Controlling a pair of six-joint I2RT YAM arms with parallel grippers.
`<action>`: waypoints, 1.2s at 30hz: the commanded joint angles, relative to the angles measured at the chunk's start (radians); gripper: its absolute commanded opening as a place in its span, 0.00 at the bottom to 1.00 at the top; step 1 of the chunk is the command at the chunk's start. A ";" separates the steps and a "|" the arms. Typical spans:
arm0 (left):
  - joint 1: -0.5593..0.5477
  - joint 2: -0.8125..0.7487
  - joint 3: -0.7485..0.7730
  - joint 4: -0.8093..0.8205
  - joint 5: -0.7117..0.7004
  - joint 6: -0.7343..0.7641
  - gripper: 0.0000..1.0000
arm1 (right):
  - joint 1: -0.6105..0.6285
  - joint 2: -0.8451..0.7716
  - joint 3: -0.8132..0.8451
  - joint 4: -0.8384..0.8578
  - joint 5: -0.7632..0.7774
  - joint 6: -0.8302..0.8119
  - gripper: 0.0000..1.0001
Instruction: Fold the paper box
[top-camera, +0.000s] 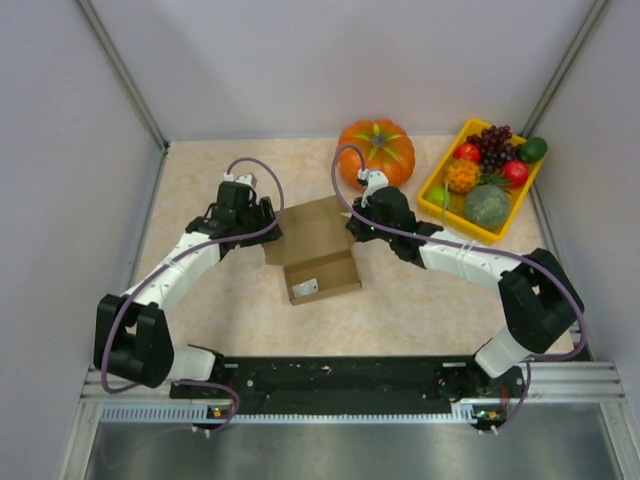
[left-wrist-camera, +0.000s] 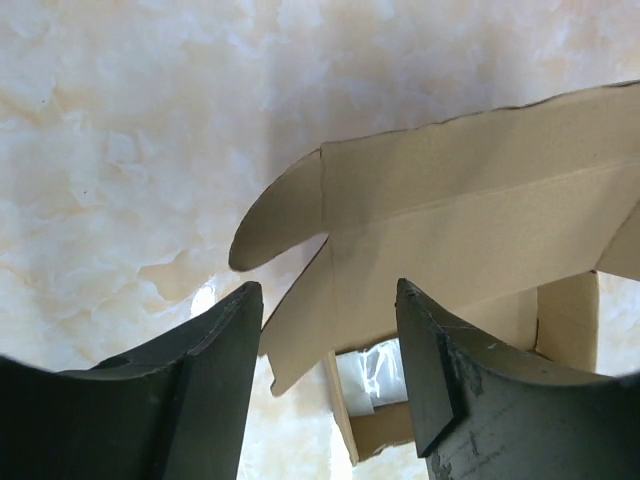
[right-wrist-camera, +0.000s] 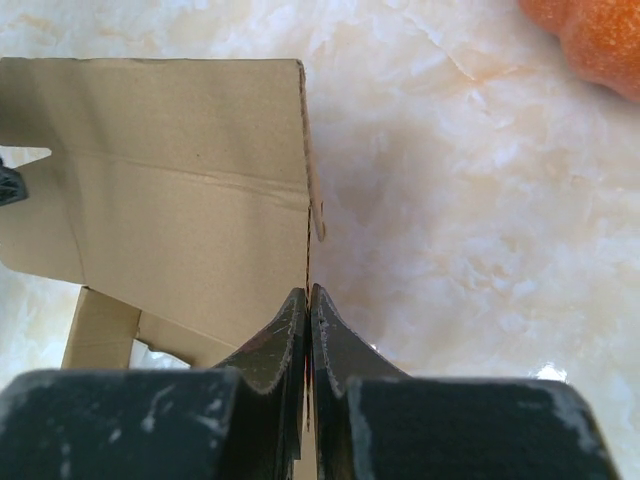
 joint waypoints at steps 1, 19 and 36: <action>-0.002 -0.064 -0.020 0.011 -0.006 0.026 0.61 | 0.008 -0.045 -0.006 0.068 0.029 -0.017 0.00; 0.093 -0.028 -0.054 0.063 0.229 0.064 0.41 | 0.008 -0.072 -0.043 0.108 0.002 -0.037 0.00; -0.120 -0.117 -0.044 0.078 -0.157 0.146 0.00 | -0.004 -0.076 0.066 -0.136 -0.017 -0.037 0.07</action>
